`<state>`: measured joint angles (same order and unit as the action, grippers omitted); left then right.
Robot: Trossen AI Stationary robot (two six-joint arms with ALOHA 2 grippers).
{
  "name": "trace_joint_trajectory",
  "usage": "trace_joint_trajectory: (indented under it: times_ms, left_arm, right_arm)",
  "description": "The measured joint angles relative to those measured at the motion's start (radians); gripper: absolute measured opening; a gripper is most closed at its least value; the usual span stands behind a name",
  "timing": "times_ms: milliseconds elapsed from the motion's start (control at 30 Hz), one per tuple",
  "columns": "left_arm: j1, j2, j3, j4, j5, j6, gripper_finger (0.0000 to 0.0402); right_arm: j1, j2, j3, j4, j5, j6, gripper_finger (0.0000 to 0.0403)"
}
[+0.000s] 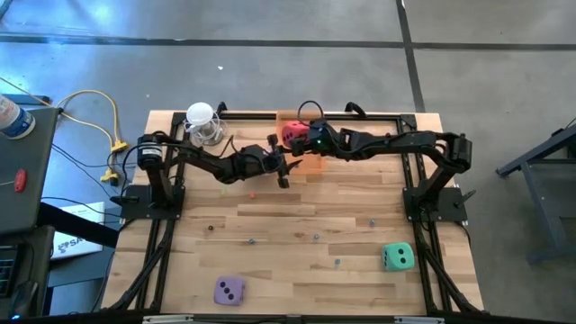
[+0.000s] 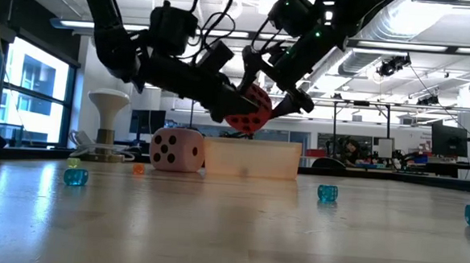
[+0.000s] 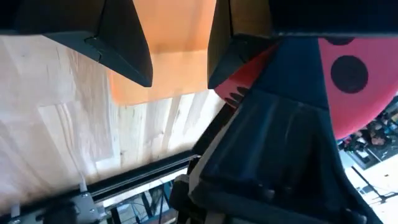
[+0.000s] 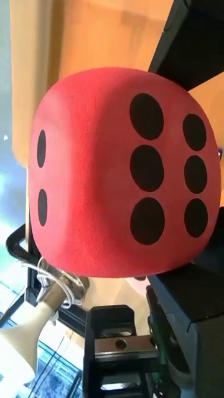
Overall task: Pick & Place Dice
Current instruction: Put the red die into the orange bin
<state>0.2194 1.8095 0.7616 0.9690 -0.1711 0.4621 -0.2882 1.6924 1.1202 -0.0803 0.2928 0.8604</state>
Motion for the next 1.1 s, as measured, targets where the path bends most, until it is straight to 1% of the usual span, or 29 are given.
trace_joint_trajectory:
  times_ms: [133,267,433,700,967,1100]
  left_arm:
    - [0.009,0.037,0.000,0.013,-0.020,-0.009,0.0148]
    - [0.037,0.060,0.000,0.025,-0.055,-0.076,0.0148]
    - [0.068,0.067,0.000,0.037,-0.053,-0.124,0.0148]
    - [0.065,0.067,0.000,0.044,-0.048,-0.061,0.0148]
    - [0.062,0.067,0.000,0.080,-0.068,0.015,0.0148]
    - [0.060,0.067,0.000,0.084,-0.093,0.019,0.0148]
  right_arm:
    - [0.001,0.000,0.000,-0.034,0.019,0.006,0.0400]
    - [0.000,0.000,0.000,-0.042,0.004,0.011,0.0400]
    - [0.016,0.000,0.000,-0.038,0.022,0.009,0.0400]
    - [0.016,-0.001,0.000,-0.065,-0.015,0.011,0.0400]
    - [0.034,-0.001,0.000,-0.098,0.020,0.010,0.0400]
    - [0.034,-0.001,0.000,-0.104,0.029,0.008,0.0400]
